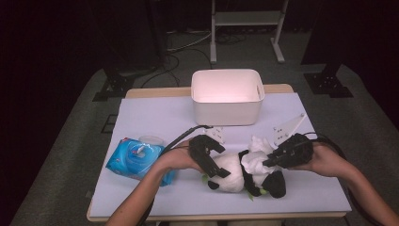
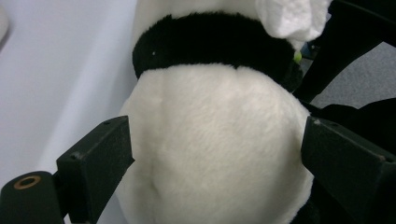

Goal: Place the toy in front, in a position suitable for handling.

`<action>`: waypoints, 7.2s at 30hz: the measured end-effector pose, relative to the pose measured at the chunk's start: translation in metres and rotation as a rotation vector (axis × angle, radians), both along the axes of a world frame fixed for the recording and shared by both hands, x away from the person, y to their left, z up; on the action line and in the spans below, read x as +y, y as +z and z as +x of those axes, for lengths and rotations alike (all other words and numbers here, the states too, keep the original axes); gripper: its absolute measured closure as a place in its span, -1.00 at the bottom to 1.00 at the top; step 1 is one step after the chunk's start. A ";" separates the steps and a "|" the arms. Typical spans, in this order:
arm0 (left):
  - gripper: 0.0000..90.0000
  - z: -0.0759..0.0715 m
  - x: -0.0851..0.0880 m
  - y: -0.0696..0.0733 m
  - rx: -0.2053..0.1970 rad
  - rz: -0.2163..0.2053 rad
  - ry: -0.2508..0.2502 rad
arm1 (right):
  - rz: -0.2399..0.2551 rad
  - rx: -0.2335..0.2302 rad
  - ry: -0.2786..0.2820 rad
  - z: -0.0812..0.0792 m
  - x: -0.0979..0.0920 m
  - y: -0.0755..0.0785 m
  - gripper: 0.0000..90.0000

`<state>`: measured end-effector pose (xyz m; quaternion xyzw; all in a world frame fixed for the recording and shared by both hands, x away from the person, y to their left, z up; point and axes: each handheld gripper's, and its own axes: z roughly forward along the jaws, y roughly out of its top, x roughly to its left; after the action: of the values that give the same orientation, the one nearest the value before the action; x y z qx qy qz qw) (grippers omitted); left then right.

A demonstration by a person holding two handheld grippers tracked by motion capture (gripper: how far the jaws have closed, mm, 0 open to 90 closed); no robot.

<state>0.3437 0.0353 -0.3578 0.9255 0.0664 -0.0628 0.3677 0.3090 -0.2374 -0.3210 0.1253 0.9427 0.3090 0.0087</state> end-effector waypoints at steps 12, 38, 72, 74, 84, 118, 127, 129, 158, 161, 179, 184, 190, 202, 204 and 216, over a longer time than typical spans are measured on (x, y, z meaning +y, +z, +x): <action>-1.00 -0.003 -0.013 -0.022 0.057 0.020 0.006 | 0.029 0.018 0.004 -0.004 0.000 -0.010 0.83; -0.36 0.019 -0.021 0.007 -0.259 0.070 -0.033 | 0.012 -0.070 -0.022 0.016 0.000 0.015 0.82; -0.69 0.006 -0.011 -0.016 -0.202 -0.005 -0.017 | 0.001 0.012 -0.071 0.022 -0.016 -0.004 0.82; -0.73 0.006 -0.010 -0.015 -0.198 -0.009 -0.017 | 0.009 0.024 -0.064 0.020 -0.017 -0.009 0.82; -0.87 0.007 0.001 -0.006 -0.142 -0.009 0.033 | -0.009 0.031 -0.051 0.003 -0.022 -0.020 0.83; -0.69 0.000 -0.006 -0.017 -0.163 -0.025 0.031 | -0.052 -0.040 0.063 0.009 0.045 -0.017 0.82; -0.69 0.000 -0.004 -0.017 -0.166 -0.019 0.023 | -0.001 -0.039 -0.007 -0.002 0.007 -0.012 0.82; -0.69 0.001 -0.004 -0.016 -0.168 -0.016 0.022 | 0.004 -0.041 -0.018 -0.004 0.000 -0.011 0.82; -0.69 0.006 -0.006 -0.010 -0.128 0.003 0.030 | -0.006 -0.034 -0.109 -0.019 -0.051 -0.021 0.82; -0.64 0.005 -0.006 -0.009 -0.136 0.003 0.029 | -0.021 -0.061 -0.091 -0.017 -0.043 -0.013 0.82; -0.65 0.002 -0.009 -0.008 -0.145 0.016 0.020 | -0.025 -0.058 -0.018 0.017 0.013 -0.005 0.82; -0.65 0.001 -0.008 -0.009 -0.148 0.016 0.021 | -0.028 -0.049 -0.010 0.028 0.022 -0.006 0.82; -0.65 -0.001 -0.006 -0.010 -0.141 0.011 0.026 | -0.030 -0.055 -0.043 0.031 0.009 -0.002 0.81; -0.71 -0.004 -0.001 -0.010 -0.102 -0.013 0.028 | -0.004 -0.038 -0.086 0.022 -0.014 -0.014 0.81; -0.72 -0.005 0.000 -0.008 -0.102 -0.011 0.026 | -0.001 -0.048 -0.081 0.017 -0.013 -0.015 0.82; -0.92 0.008 -0.018 -0.006 -0.086 0.031 0.037 | -0.028 -0.091 -0.034 -0.004 -0.006 -0.019 0.83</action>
<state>0.3518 0.0174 -0.3635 0.9314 0.0687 -0.0150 0.3571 0.3046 -0.2430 -0.3402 0.1268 0.9433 0.3011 0.0587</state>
